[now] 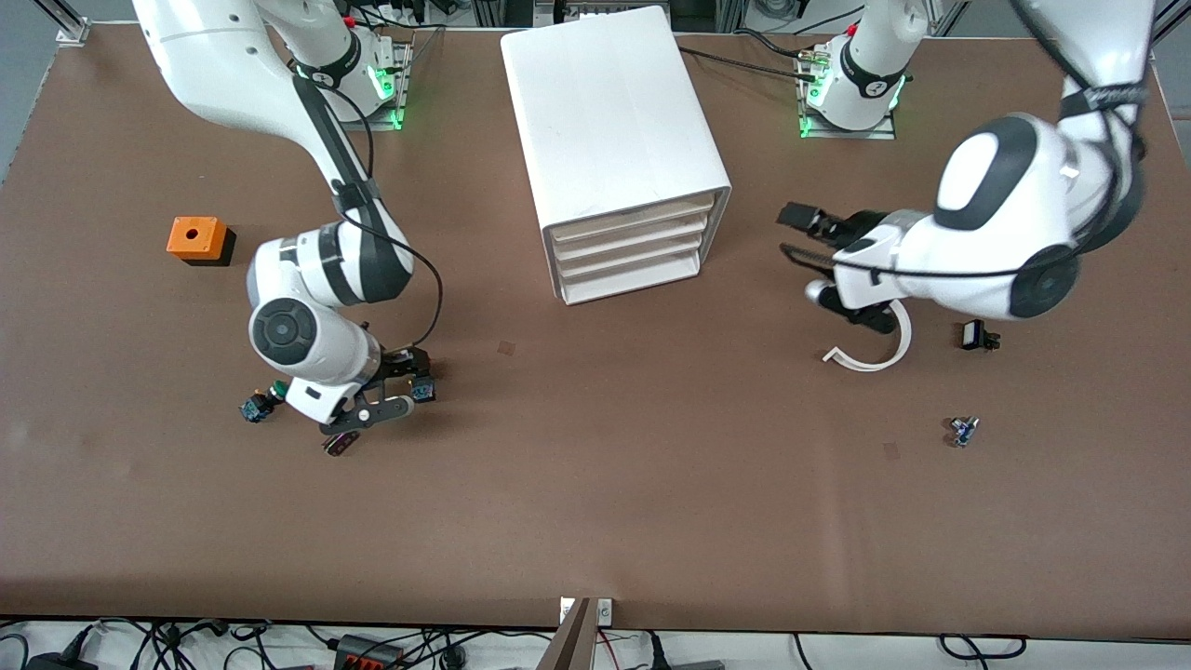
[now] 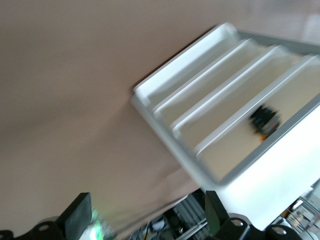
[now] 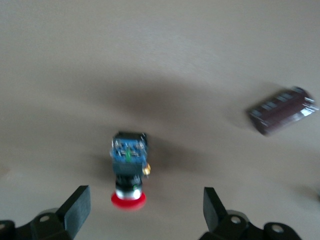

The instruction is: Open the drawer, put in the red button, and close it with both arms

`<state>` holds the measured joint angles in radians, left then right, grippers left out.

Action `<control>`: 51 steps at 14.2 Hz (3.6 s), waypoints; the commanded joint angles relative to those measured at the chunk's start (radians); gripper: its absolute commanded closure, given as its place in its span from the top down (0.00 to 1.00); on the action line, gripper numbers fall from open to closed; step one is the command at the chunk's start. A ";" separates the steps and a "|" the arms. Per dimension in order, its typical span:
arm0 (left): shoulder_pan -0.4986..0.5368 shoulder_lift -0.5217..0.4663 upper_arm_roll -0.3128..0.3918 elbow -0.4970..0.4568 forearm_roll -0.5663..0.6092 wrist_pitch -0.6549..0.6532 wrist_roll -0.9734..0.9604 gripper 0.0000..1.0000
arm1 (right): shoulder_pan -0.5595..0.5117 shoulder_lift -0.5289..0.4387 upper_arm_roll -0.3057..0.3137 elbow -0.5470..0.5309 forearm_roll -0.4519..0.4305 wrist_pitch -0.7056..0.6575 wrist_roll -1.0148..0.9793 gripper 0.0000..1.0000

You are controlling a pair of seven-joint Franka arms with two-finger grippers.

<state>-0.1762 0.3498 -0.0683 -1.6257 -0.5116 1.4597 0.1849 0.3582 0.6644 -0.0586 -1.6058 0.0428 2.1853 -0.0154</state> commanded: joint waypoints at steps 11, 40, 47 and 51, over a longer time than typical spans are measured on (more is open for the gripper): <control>-0.043 0.182 0.004 -0.235 -0.513 0.240 0.525 1.00 | 0.013 0.109 0.022 0.030 0.017 0.054 0.005 0.95; 0.014 0.290 0.045 0.119 -0.316 0.132 0.537 1.00 | 0.232 0.086 0.068 0.579 0.095 -0.203 0.213 0.00; -0.003 0.141 0.024 0.185 0.190 0.047 0.003 1.00 | 0.409 0.101 0.057 0.573 0.074 -0.231 0.391 0.00; -0.022 0.141 0.028 0.271 0.519 0.048 -0.028 1.00 | 0.442 0.119 0.057 0.573 0.039 -0.350 0.417 0.00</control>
<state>-0.1935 0.4880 -0.0431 -1.4031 -0.1069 1.5136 0.1753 0.7876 0.7753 0.0092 -1.0408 0.1077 1.8890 0.3784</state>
